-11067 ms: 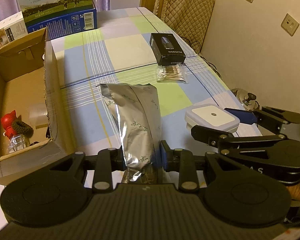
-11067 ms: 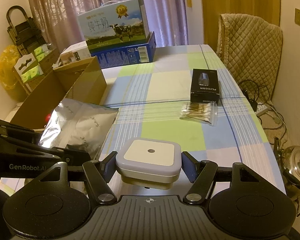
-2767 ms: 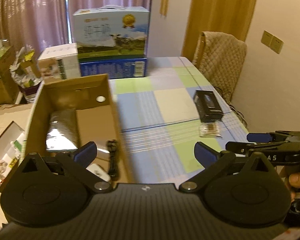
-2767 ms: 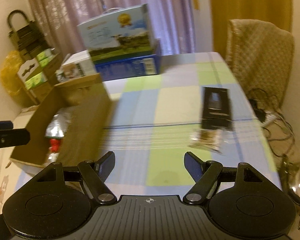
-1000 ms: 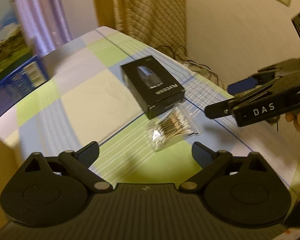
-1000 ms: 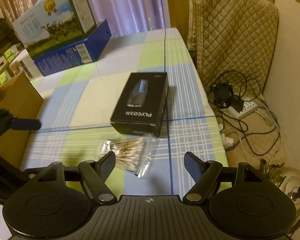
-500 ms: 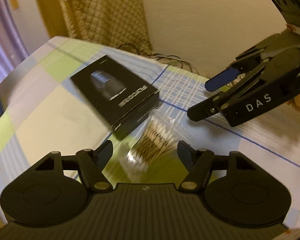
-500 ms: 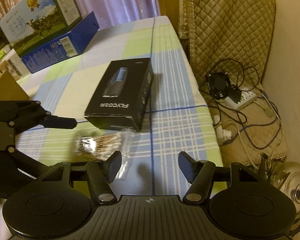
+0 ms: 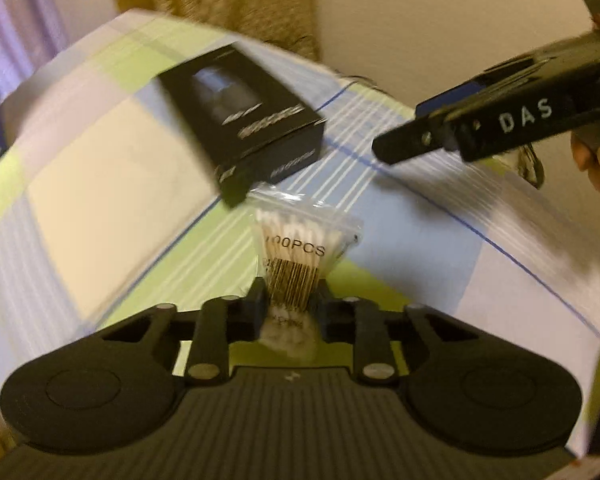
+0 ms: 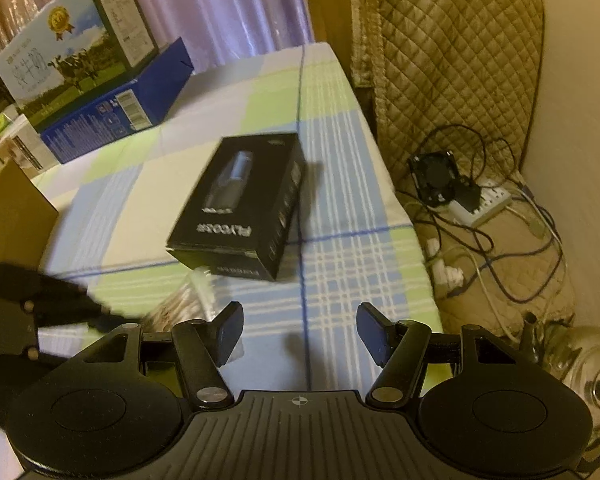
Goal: Organize objects
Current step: 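Grasp the swab bag with the left tool while the right tool grasps the shaver box, then carry the swab bag with the left tool while the right tool carries the shaver box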
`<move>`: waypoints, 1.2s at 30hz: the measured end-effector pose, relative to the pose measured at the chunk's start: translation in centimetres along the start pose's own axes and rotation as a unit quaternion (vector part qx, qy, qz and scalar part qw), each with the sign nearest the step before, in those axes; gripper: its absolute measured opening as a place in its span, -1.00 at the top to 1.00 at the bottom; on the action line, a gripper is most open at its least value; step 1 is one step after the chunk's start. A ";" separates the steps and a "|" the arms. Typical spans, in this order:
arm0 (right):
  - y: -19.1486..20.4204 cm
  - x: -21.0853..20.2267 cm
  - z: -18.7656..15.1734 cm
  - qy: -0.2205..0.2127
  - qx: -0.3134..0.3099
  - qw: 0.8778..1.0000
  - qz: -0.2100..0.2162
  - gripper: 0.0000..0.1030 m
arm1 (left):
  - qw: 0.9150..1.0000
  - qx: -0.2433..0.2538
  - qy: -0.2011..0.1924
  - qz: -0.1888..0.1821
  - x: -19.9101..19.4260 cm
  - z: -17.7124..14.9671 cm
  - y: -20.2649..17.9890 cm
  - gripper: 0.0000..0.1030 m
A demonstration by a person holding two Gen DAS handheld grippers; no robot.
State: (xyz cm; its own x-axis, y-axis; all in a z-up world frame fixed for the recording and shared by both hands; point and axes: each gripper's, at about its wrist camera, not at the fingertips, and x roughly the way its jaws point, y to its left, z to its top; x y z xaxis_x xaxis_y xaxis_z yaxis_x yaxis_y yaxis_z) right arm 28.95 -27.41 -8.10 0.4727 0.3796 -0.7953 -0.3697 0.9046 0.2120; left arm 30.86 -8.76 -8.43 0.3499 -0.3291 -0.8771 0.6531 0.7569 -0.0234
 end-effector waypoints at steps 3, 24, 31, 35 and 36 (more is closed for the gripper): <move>1.0 0.0 0.8 -0.012 -0.007 1.000 0.010 -0.19 | 0.997 -0.071 0.013 0.008 -1.1 -1.1 1.2 0.67; 6.6 9.3 6.2 0.034 -0.026 0.998 -0.043 -0.69 | 0.956 -0.274 -0.048 0.093 -5.1 -4.1 7.4 0.67; 7.2 8.2 3.6 0.053 -0.057 0.996 -0.044 -0.51 | 0.956 -0.272 -0.039 0.098 -5.2 -5.1 5.7 0.67; 7.3 5.9 0.5 0.068 -0.057 0.995 -0.037 -0.51 | 0.957 -0.270 -0.039 0.096 -5.9 -6.6 4.2 0.67; 7.2 5.2 -0.5 0.072 -0.055 0.995 -0.035 -0.51 | 0.957 -0.270 -0.038 0.095 -6.2 -7.2 3.7 0.67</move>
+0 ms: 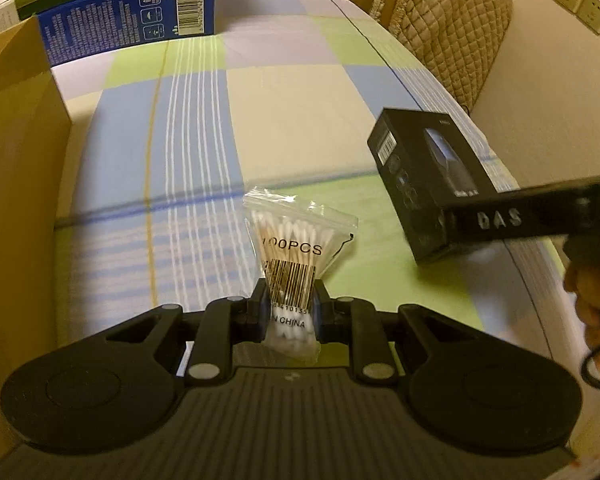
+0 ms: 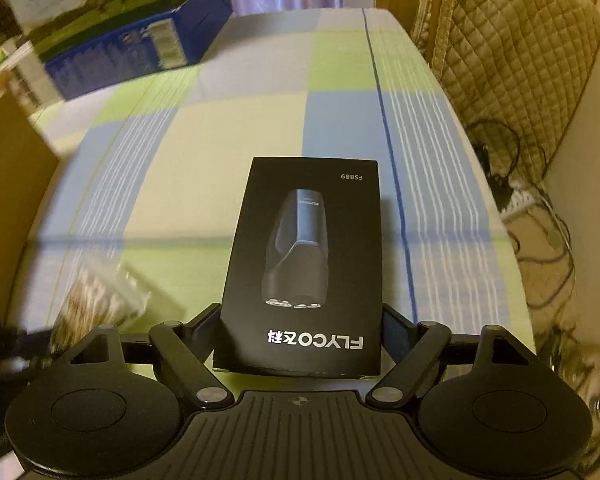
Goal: Organize objects
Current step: 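Carry the swab bag with the left tool while the right tool carries the shaver box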
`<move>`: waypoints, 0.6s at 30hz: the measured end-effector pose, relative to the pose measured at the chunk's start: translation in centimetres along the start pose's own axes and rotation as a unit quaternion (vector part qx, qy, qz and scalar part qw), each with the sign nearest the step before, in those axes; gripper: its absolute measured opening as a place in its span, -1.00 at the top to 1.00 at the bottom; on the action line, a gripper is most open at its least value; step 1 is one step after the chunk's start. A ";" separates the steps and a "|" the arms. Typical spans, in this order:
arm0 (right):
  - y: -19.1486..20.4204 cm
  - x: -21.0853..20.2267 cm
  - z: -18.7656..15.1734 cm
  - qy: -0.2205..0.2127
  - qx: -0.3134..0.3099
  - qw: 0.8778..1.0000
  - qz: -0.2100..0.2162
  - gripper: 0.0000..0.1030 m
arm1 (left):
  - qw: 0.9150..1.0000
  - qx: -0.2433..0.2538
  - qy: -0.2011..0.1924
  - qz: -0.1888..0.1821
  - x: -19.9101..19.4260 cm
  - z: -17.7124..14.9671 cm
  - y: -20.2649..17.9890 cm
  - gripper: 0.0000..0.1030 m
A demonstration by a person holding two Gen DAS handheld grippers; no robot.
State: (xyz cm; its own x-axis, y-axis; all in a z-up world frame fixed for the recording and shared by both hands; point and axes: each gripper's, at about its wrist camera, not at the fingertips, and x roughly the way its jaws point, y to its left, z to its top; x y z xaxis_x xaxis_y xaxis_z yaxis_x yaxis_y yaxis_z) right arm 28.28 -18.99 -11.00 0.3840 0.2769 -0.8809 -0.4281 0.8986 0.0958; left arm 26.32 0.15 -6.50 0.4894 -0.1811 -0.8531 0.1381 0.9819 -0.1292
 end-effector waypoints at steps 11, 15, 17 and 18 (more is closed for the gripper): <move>2.7 -3.0 -5.1 -0.010 -0.015 1.000 -0.011 -0.56 | 1.000 -0.026 0.003 -0.002 -2.7 -5.7 0.5 0.67; 3.1 -1.7 -4.5 -0.001 -0.026 0.999 -0.019 -0.56 | 1.000 -0.029 -0.004 -0.003 -2.5 -5.4 0.6 0.67; 3.0 -1.0 -4.4 0.006 -0.031 0.999 -0.020 -0.56 | 0.999 -0.032 -0.006 -0.006 -2.3 -5.3 0.7 0.67; 3.0 -0.8 -4.4 0.008 -0.030 0.999 -0.017 -0.56 | 0.999 -0.031 -0.006 -0.006 -2.3 -5.2 0.7 0.67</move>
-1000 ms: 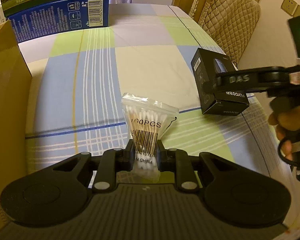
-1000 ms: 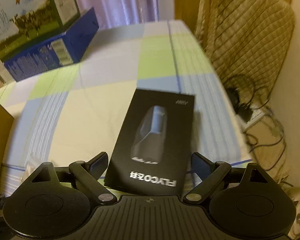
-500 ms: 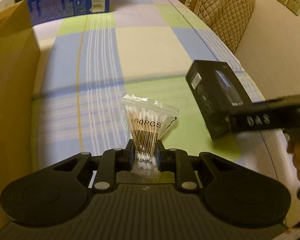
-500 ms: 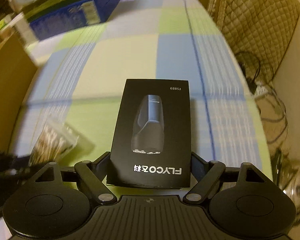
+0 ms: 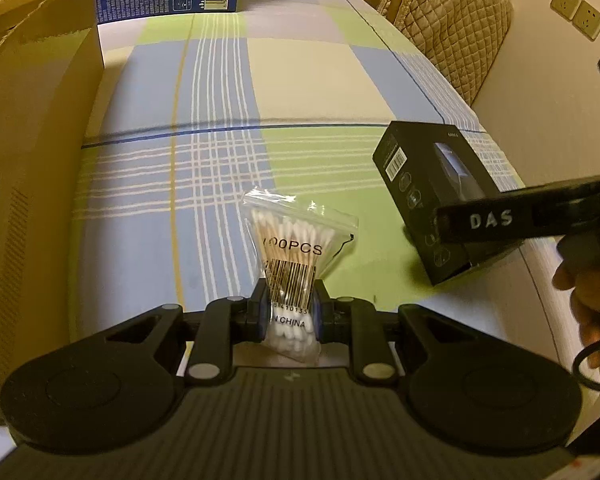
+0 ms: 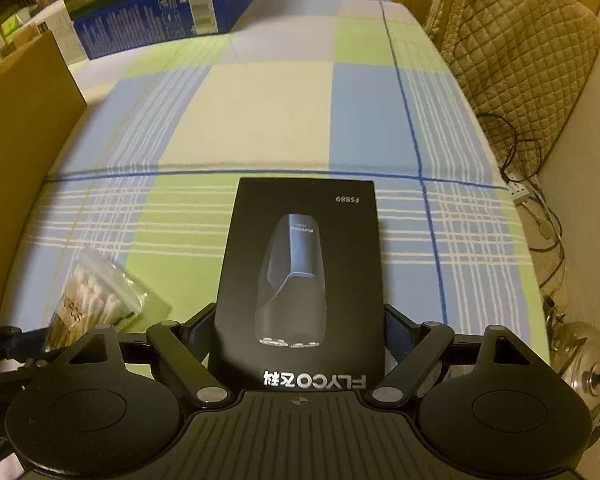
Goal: Organize objects
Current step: 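Carry the swab bag with the left tool while the right tool carries the shaver box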
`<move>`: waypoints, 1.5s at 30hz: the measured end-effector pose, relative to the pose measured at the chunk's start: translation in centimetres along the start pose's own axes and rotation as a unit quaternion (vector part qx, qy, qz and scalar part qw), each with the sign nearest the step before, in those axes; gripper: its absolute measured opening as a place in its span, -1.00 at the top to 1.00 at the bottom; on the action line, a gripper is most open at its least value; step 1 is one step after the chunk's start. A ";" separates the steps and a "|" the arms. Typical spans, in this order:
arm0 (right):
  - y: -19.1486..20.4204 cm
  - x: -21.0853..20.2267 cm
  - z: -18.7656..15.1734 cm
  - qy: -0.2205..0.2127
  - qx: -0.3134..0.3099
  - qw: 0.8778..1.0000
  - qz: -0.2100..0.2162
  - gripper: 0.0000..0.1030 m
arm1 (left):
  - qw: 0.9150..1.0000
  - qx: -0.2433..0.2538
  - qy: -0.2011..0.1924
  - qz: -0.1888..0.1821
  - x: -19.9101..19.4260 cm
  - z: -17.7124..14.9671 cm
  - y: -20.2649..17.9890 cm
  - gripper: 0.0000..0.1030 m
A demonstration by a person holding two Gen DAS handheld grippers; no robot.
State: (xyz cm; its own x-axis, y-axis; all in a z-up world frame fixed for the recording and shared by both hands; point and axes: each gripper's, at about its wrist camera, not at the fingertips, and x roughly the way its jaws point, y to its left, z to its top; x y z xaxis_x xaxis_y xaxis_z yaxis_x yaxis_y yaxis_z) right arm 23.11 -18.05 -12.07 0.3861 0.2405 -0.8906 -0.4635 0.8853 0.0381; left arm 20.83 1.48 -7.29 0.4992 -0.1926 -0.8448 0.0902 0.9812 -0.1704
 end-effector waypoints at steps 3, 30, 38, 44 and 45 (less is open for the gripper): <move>-0.2 0.2 -0.1 -0.003 0.004 1.000 0.002 -0.50 | 1.000 0.003 0.000 -0.001 0.2 0.1 0.0 0.67; 2.6 -17.0 -7.4 -0.110 0.061 0.992 0.019 -0.47 | 0.996 0.010 -0.083 -0.009 -14.0 -2.8 -2.2 0.67; 4.9 -20.5 -10.1 -0.126 0.053 0.990 0.028 -0.47 | 0.994 0.006 -0.109 0.004 -18.5 -5.0 -1.6 0.67; 6.5 -21.7 -11.1 -0.134 0.042 0.990 0.034 -0.47 | 0.993 0.004 -0.122 0.007 -20.6 -6.0 -1.1 0.67; 6.7 -21.9 -11.2 -0.134 0.042 0.989 0.035 -0.47 | 0.992 0.004 -0.123 0.008 -20.9 -6.1 -1.1 0.67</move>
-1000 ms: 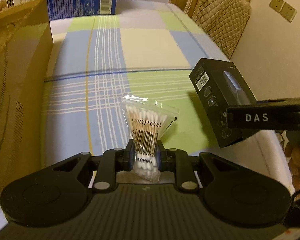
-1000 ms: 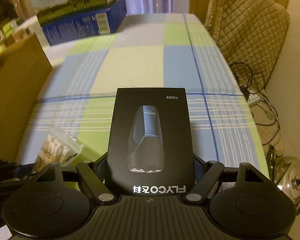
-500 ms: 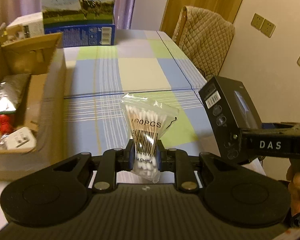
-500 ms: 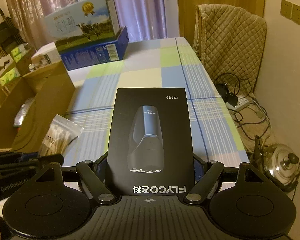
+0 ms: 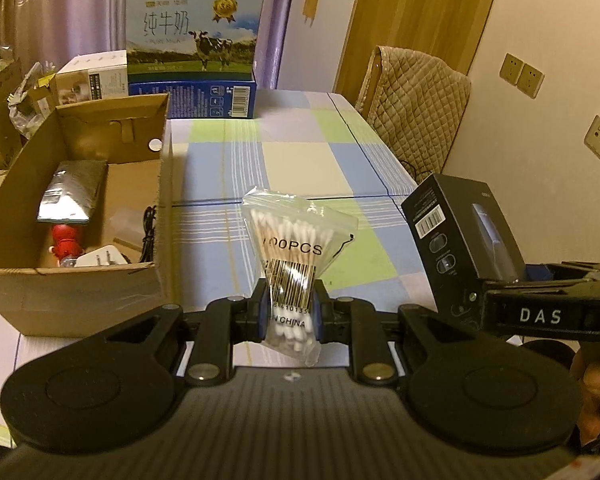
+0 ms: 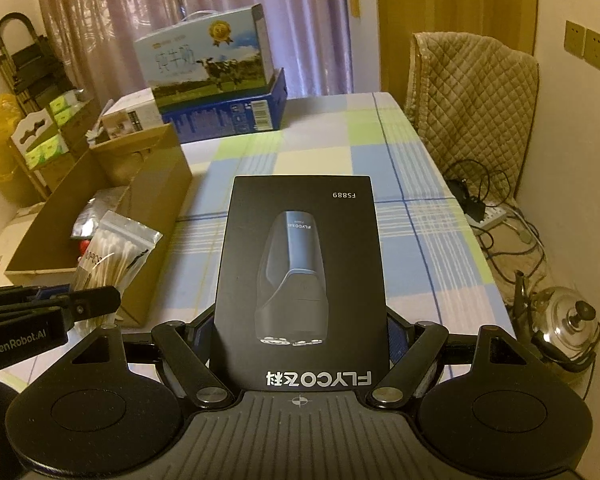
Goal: Organize objects
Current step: 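Carry the swab bag with the left tool while the right tool carries the shaver box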
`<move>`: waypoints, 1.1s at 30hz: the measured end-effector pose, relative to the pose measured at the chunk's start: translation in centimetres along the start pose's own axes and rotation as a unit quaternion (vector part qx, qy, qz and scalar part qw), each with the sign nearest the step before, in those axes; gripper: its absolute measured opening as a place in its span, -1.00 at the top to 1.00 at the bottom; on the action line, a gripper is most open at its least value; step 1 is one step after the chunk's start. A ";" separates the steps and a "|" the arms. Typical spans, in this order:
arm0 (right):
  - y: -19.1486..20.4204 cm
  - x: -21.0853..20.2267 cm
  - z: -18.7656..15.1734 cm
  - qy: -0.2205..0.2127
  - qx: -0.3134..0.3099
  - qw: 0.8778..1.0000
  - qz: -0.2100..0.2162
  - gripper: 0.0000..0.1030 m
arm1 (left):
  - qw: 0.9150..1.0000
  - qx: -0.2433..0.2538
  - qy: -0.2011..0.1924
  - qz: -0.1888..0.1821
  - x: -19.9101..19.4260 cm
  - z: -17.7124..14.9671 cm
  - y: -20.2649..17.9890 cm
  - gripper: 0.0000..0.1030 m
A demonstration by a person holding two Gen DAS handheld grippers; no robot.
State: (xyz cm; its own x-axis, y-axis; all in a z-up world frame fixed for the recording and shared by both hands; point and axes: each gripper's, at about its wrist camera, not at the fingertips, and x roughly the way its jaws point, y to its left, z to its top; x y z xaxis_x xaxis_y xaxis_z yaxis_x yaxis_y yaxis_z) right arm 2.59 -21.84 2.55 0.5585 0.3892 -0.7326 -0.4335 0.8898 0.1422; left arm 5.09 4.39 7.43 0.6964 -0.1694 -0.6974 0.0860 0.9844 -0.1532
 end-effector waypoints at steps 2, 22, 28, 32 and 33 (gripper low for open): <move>0.4 -0.2 -0.2 0.000 -0.002 1.000 0.002 -0.47 | 1.000 0.000 -0.002 0.001 -0.5 -0.1 0.1 0.67; 13.8 2.7 7.0 -0.015 -0.056 0.990 0.131 -0.47 | 0.994 -0.043 -0.044 0.087 -5.7 4.0 12.4 0.67; 18.5 7.3 9.8 -0.001 -0.063 0.986 0.155 -0.47 | 0.993 -0.051 -0.032 0.105 -4.0 5.7 17.6 0.67; 20.2 10.4 10.5 0.015 -0.067 0.986 0.154 -0.47 | 0.993 -0.057 -0.023 0.104 -2.2 6.2 19.9 0.66; 20.4 10.9 10.6 0.016 -0.067 0.986 0.153 -0.47 | 0.993 -0.060 -0.021 0.098 -1.8 6.3 20.4 0.65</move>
State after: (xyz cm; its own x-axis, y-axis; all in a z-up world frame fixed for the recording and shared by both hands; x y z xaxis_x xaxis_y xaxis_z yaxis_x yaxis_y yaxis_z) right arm 7.30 3.08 4.48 0.3658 0.6242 -0.6903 -0.6688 0.6921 0.2714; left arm 10.09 25.02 9.93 0.7202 0.0303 -0.6931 -0.1379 0.9854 -0.1002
